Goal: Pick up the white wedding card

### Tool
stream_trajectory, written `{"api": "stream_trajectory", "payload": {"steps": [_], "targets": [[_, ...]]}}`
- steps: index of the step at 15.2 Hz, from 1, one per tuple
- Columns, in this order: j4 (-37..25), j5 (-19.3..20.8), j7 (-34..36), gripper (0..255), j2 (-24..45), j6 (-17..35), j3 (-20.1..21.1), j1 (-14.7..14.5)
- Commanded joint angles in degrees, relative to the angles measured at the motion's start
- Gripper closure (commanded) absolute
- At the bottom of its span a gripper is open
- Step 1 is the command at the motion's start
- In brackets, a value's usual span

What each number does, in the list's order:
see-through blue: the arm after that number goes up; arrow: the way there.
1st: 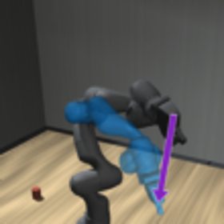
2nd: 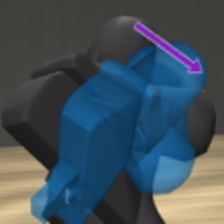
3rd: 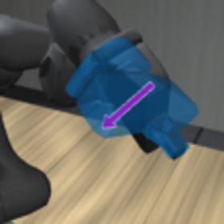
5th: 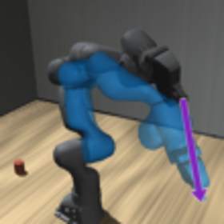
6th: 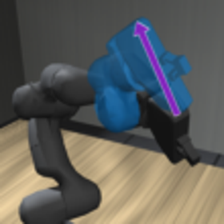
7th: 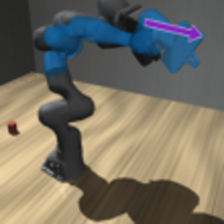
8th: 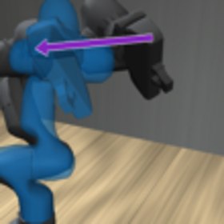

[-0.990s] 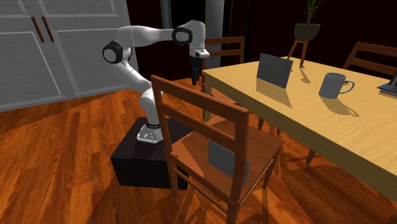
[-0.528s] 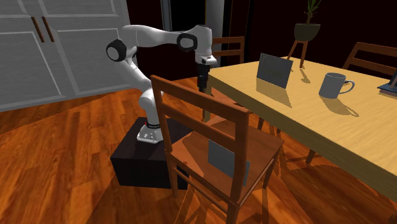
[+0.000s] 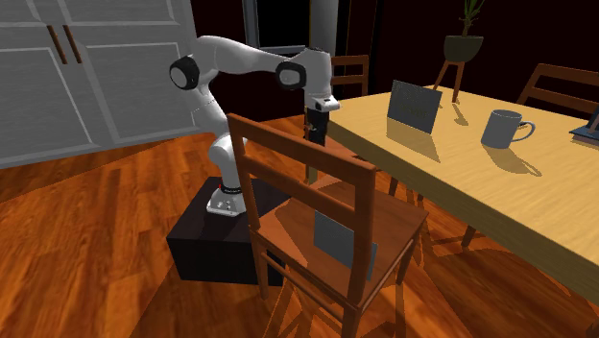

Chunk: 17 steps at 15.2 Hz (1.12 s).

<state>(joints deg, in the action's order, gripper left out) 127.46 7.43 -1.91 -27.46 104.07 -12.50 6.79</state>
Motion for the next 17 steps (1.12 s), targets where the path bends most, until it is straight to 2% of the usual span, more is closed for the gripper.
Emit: {"api": "stream_trajectory", "payload": {"steps": [1,9,17], "targets": [[-2.5,-0.2,-1.6,0,3.7,2.1,-1.9,0.4],[-12.4,-4.0,-8.6,0,17.1,8.5,-8.9,2.2],[-26.6,-13.2,-16.9,0,32.8,11.0,-14.0,5.7]]}}
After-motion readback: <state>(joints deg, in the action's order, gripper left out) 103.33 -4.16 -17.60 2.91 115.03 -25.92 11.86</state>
